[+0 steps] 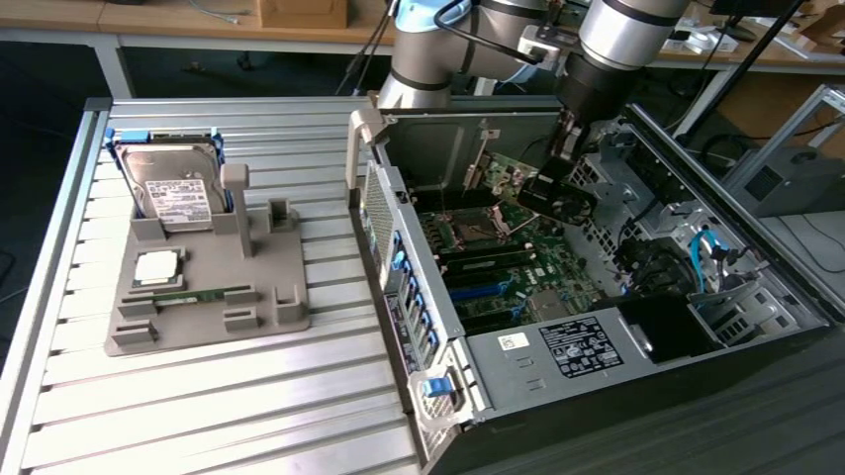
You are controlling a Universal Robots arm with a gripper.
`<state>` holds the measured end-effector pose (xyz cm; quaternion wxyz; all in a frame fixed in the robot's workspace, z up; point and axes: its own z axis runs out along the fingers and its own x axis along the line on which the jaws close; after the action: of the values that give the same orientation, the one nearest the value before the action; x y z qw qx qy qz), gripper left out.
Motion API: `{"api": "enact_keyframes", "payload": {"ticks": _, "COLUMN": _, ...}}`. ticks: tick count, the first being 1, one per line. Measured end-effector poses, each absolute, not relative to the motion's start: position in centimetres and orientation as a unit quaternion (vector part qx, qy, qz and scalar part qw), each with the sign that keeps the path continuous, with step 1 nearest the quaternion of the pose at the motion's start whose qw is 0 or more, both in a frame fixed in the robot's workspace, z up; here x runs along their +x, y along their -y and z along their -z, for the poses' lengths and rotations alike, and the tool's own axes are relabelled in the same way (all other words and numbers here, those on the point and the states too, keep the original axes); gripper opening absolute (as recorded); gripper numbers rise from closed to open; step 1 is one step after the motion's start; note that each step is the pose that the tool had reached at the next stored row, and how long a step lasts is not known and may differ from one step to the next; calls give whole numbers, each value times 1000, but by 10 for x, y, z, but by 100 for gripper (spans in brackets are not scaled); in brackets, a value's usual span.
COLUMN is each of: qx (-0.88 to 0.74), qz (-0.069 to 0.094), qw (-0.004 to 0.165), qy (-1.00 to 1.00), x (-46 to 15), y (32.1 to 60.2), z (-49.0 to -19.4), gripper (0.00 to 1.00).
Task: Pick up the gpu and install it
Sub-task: 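Insert the gpu into the slot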
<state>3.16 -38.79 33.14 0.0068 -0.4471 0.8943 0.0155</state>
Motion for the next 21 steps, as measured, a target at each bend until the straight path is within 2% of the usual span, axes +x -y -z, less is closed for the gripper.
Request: {"api": "enact_keyframes", "payload": {"ticks": 21, "qx": -474, "qz": -16, "qw": 6, "qy": -881, "x": 32, "y": 388, "z": -331, "gripper": 27}}
